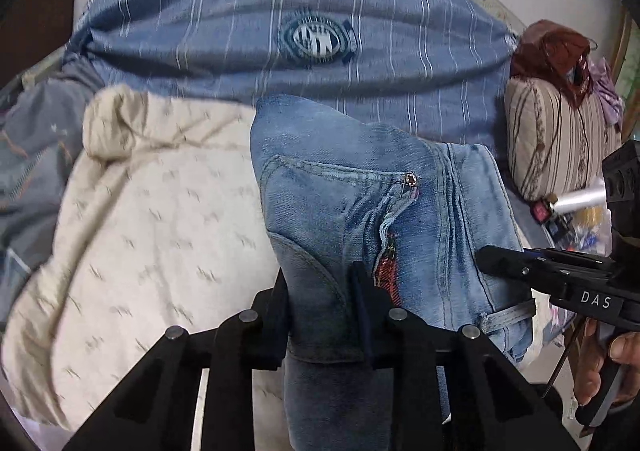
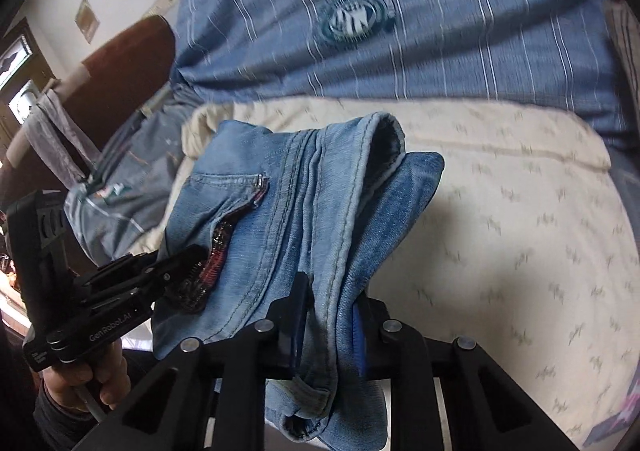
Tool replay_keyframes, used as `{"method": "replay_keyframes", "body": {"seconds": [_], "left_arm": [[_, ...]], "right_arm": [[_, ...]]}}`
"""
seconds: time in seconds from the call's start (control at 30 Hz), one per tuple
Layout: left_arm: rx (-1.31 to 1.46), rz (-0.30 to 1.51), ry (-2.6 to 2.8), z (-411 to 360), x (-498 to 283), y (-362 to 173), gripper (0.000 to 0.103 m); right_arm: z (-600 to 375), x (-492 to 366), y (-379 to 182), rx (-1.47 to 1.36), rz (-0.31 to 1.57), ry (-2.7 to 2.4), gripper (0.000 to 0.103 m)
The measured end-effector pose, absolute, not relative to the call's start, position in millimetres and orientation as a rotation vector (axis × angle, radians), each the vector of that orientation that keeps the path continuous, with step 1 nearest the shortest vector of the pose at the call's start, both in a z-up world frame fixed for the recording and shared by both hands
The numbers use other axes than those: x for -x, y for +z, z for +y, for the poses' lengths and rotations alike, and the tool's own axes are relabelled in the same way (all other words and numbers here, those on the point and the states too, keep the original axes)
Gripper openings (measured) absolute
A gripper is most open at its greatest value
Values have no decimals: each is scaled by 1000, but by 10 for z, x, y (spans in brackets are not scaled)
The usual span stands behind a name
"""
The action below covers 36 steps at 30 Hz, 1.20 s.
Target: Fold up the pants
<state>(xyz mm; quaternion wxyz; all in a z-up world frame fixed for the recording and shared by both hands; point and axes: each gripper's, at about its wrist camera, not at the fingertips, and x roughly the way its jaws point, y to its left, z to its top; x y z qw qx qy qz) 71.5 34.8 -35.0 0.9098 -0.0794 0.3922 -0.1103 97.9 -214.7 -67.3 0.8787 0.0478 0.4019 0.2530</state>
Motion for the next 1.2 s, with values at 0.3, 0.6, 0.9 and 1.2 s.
{"method": "replay_keyframes", "body": {"seconds": [0.3, 0.6, 0.9, 1.2], "left_arm": [[153, 793, -201, 442, -1091, -253, 29], [194, 934, -169, 441, -1415, -928, 33], [146, 880, -84, 527, -1183, -852, 66], [94, 907, -67, 419, -996, -1039, 74]], "right_arm": [[-2029, -1349, -496, -125, 812, 547, 19], [-1983, -1808, -1135, -171, 939, 519, 19], [-2043, -1672, -1185, -131, 903, 427, 47], [-1862, -1302, -1286, -59, 883, 444, 56]]}}
